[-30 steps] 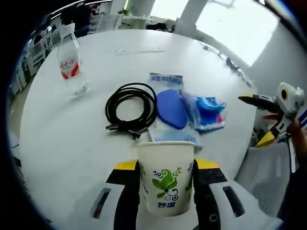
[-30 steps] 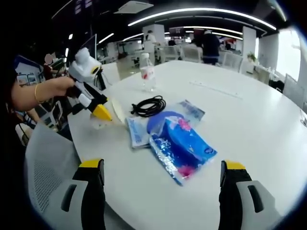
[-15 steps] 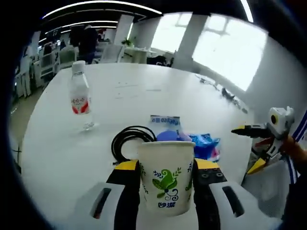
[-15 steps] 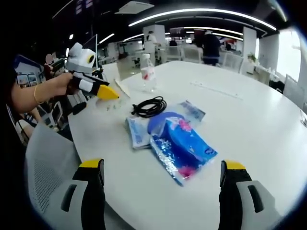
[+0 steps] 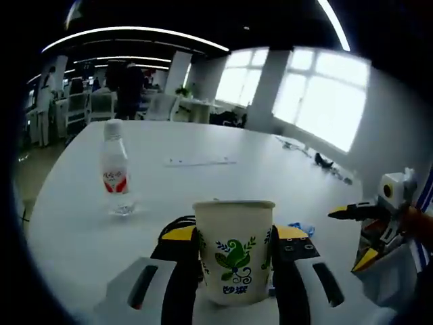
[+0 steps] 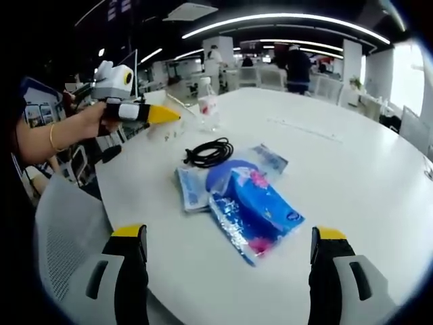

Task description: Arrange the tabletop items into an orderly group along one side of the table until the central work area is clear of visible clutter.

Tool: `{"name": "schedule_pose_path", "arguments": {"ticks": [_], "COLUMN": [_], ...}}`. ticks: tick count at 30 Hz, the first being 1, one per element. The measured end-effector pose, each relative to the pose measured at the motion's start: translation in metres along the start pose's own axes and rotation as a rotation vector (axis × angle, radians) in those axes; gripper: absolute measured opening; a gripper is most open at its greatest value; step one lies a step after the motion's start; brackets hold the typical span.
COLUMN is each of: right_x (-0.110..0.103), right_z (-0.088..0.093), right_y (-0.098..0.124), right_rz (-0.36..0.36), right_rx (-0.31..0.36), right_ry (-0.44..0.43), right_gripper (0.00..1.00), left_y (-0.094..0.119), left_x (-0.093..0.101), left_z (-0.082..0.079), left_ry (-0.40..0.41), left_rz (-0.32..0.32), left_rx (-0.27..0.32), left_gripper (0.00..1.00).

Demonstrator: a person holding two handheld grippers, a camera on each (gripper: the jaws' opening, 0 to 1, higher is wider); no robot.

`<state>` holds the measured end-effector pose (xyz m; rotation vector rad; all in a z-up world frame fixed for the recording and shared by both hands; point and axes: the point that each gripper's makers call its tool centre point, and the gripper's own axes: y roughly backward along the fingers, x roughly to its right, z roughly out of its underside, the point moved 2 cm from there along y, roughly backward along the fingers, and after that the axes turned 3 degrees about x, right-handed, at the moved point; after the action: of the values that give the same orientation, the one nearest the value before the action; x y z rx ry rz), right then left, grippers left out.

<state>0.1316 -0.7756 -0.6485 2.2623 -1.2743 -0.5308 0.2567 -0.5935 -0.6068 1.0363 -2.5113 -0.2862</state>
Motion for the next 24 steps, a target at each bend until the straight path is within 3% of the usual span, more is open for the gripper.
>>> {"name": "schedule_pose_path", "arguments": {"ticks": [4,9,16,24], "right_x": [0.001,0.002,0.004,0.007], "right_z": [-0.003,-0.005,-0.001,0.001], "right_y": [-0.001,-0.003,-0.008,-0.011], "right_rz": [-0.003,-0.005,-0.006,-0.001], "right_rx": [0.021,0.039,0.032,0.029], "right_ry": [-0.002,-0.010,-0.024,-0.039], "right_gripper": [1.00,1.00,1.00,1.00], "left_y": [-0.007,-0.015,-0.023,-0.033], "left_x": [0.000,0.001,0.000,-0.014], "left_z": [-0.006,-0.023,-0.037,-0.048], "left_ry": [-0.031,-0.160,-0.182,-0.233], "left_rz": [0.001,0.011,0.019,-0.028], "left_rx": [0.036,0.122,0.221,0.314], "left_gripper": [0.40,0.40,0.41,0.41]}}
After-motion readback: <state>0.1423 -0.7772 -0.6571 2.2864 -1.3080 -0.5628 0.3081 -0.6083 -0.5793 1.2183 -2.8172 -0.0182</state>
